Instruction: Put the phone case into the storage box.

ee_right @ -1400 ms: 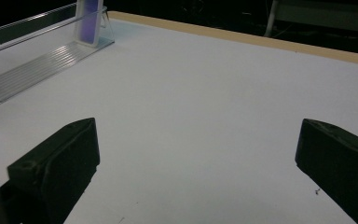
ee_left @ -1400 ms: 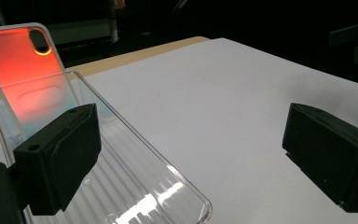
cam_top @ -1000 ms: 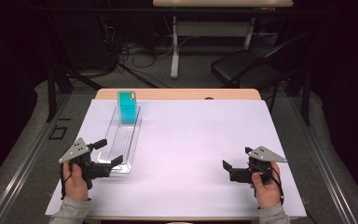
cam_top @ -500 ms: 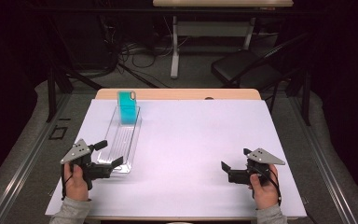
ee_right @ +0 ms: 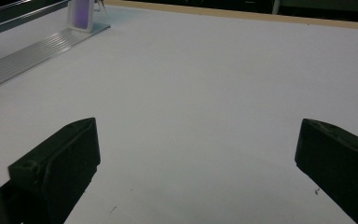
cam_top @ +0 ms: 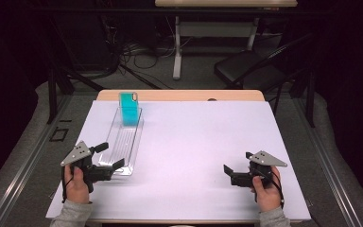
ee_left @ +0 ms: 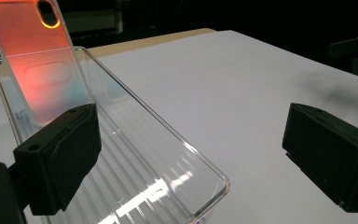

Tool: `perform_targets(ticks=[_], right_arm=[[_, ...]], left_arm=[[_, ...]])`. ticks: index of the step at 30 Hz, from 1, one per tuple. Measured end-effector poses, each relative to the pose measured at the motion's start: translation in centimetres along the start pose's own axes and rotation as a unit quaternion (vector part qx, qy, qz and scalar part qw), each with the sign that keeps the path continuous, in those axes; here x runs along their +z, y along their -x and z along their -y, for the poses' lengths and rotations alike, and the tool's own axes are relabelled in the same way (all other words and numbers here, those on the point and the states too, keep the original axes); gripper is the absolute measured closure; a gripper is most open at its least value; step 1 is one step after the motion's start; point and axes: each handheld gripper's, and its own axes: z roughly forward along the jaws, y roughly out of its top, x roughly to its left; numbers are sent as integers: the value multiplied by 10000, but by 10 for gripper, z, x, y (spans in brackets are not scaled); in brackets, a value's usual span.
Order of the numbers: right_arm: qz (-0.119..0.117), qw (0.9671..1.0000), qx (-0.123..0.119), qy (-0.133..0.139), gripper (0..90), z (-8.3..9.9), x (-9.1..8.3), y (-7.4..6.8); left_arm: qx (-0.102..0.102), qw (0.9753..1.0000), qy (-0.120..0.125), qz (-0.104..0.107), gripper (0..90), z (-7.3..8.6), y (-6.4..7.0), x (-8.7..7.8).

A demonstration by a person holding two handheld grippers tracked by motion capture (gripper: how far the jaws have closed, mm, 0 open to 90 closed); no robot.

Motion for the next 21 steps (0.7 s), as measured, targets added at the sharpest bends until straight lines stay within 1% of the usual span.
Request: perform_targets(ticks=[21], right_arm=[[31, 10000, 41, -45, 0, 3, 2, 2]], left_arm=[[-51, 10000, 21, -28, 47, 0, -1, -2]])
